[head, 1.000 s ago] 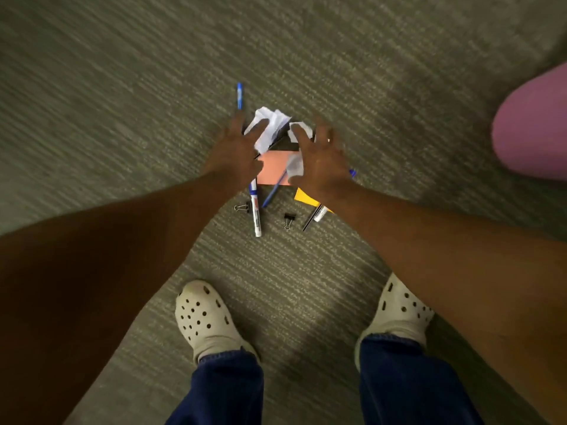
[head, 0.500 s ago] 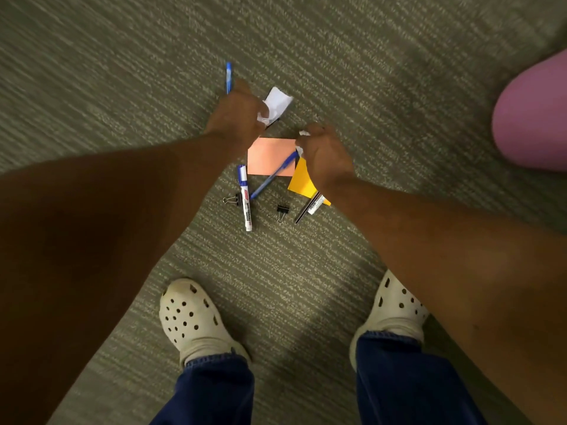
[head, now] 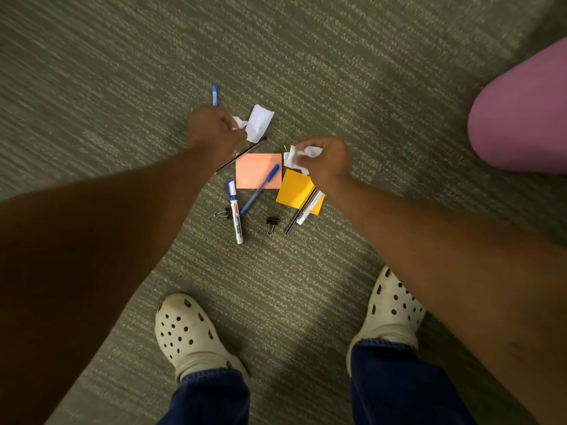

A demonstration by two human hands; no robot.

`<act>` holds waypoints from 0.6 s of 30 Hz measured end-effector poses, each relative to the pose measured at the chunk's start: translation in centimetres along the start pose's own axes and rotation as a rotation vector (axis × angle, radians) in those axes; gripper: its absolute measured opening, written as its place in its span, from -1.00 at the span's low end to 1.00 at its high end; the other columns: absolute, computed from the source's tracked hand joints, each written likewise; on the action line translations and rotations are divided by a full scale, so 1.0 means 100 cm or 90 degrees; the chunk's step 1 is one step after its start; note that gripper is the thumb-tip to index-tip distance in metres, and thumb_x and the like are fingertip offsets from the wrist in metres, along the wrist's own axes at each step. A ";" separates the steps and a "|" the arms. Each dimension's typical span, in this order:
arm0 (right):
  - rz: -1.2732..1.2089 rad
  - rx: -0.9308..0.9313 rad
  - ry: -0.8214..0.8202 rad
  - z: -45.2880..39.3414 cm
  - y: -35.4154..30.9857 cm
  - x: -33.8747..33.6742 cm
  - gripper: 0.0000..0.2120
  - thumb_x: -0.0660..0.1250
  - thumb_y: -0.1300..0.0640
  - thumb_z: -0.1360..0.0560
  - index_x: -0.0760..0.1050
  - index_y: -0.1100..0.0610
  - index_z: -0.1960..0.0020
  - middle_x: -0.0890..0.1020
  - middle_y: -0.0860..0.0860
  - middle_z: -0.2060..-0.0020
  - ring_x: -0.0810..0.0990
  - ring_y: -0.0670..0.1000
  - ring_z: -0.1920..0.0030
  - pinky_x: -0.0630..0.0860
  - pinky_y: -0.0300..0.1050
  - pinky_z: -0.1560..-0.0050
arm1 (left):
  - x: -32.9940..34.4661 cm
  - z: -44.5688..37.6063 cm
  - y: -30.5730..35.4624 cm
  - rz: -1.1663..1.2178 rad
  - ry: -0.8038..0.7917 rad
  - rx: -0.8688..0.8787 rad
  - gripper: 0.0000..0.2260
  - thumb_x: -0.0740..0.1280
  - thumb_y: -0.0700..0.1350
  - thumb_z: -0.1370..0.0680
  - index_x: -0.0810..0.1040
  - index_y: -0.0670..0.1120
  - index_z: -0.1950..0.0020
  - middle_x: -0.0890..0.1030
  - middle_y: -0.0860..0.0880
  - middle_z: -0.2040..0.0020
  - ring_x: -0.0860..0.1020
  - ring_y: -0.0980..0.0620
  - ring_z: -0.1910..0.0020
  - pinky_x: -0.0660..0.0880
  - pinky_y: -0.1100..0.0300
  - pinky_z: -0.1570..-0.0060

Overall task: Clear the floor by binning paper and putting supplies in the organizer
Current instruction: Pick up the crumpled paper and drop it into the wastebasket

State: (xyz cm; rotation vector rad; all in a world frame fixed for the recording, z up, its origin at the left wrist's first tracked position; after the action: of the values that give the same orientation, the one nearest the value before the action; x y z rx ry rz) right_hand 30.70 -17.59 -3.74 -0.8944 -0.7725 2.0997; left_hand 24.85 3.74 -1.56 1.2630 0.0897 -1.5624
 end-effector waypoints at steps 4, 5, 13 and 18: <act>-0.126 0.101 0.056 -0.001 0.005 -0.011 -0.80 0.56 0.36 -0.43 0.72 0.23 -0.03 0.74 0.16 -0.04 0.72 0.19 -0.05 0.67 0.17 -0.14 | -0.005 0.011 -0.005 0.182 -0.002 -0.082 -0.88 0.54 -0.09 -0.34 0.64 -0.02 0.21 0.73 -0.26 0.09 0.72 -0.29 0.13 0.66 -0.11 0.11; -0.163 0.118 0.056 0.000 0.005 -0.013 -0.78 0.57 0.37 -0.41 0.72 0.23 -0.04 0.74 0.22 -0.06 0.72 0.25 -0.05 0.68 0.18 -0.11 | -0.002 0.010 -0.006 0.188 -0.006 -0.068 -0.89 0.53 -0.09 -0.34 0.63 -0.02 0.20 0.72 -0.26 0.09 0.72 -0.29 0.13 0.65 -0.11 0.13; -0.268 0.163 -0.011 -0.005 0.004 -0.012 -0.72 0.57 0.42 -0.39 0.70 0.27 -0.09 0.72 0.24 0.04 0.68 0.15 0.15 0.68 -0.05 0.19 | 0.042 -0.013 0.034 -0.138 -0.160 0.163 -0.42 0.52 -0.04 -0.49 0.43 -0.16 -0.44 0.62 -0.21 -0.26 0.60 -0.17 -0.24 0.52 0.01 -0.15; -0.289 0.168 -0.024 0.003 0.023 -0.008 -0.78 0.55 0.43 -0.41 0.67 0.26 -0.01 0.68 0.22 0.05 0.65 0.16 0.09 0.65 0.07 0.03 | 0.059 -0.020 0.043 -0.315 -0.089 0.193 -0.63 0.30 -0.02 -0.65 0.50 -0.25 -0.35 0.53 -0.30 -0.35 0.50 -0.27 -0.36 0.46 -0.09 -0.27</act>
State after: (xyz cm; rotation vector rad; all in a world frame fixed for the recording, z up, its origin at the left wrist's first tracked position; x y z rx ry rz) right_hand 30.04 -19.58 -5.01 -0.4828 -0.6278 1.7646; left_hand 30.20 -0.77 -4.59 1.4305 0.0823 -2.1490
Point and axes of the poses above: each hand's wrist, its own z-axis away from the middle knuckle, its own x-axis out of the palm, y = z × x, the point moved 4 cm from there along -z, towards the middle knuckle
